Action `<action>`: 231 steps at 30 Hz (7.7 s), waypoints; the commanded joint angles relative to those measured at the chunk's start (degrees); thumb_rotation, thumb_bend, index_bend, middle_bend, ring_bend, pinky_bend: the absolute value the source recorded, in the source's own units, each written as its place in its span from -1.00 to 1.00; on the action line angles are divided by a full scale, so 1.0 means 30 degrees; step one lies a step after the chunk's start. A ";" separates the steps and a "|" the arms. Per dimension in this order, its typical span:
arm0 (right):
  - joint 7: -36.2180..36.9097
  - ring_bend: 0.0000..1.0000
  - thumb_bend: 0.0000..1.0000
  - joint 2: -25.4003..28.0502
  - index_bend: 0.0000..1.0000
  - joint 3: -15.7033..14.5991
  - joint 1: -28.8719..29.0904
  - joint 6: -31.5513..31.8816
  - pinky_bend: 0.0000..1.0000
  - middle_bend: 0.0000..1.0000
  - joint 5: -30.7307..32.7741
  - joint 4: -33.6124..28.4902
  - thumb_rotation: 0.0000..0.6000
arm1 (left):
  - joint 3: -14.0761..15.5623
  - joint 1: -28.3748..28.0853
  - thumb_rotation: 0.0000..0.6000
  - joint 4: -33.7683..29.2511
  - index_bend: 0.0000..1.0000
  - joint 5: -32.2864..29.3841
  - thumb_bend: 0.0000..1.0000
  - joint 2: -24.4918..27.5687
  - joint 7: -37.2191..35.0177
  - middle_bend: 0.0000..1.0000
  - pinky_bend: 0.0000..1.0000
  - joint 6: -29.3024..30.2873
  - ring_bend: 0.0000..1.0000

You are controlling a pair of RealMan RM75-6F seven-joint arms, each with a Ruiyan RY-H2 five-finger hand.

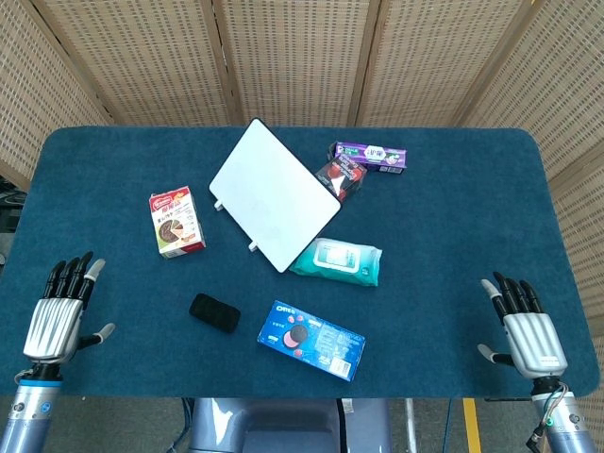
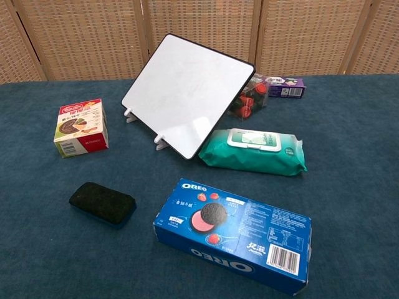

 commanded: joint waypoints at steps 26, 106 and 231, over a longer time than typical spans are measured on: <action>0.0337 -1.00 -0.90 0.0163 -0.95 0.0063 -0.0046 0.0084 -1.00 -1.00 0.0026 -0.0086 1.00 | 0.0042 -0.0414 1.00 0.0010 -0.95 0.0399 -0.76 -0.0472 -0.0625 -1.00 -1.00 -0.0444 -1.00; 0.2770 -1.00 -0.91 0.0672 -0.95 0.0625 -0.0395 0.0887 -1.00 -1.00 0.0159 -0.0048 1.00 | 0.0076 -0.8809 1.00 -0.0854 -0.49 -1.0168 -0.48 -0.4314 0.7969 -1.00 -1.00 -0.8805 -1.00; 0.6589 -1.00 -0.91 0.1039 -0.95 0.1065 0.0084 -0.0603 -1.00 -1.00 0.1160 0.1154 1.00 | -0.5122 -1.7896 1.00 2.4365 -0.24 -0.4040 -0.40 -1.6120 -0.2143 -1.00 -1.00 -0.8748 -1.00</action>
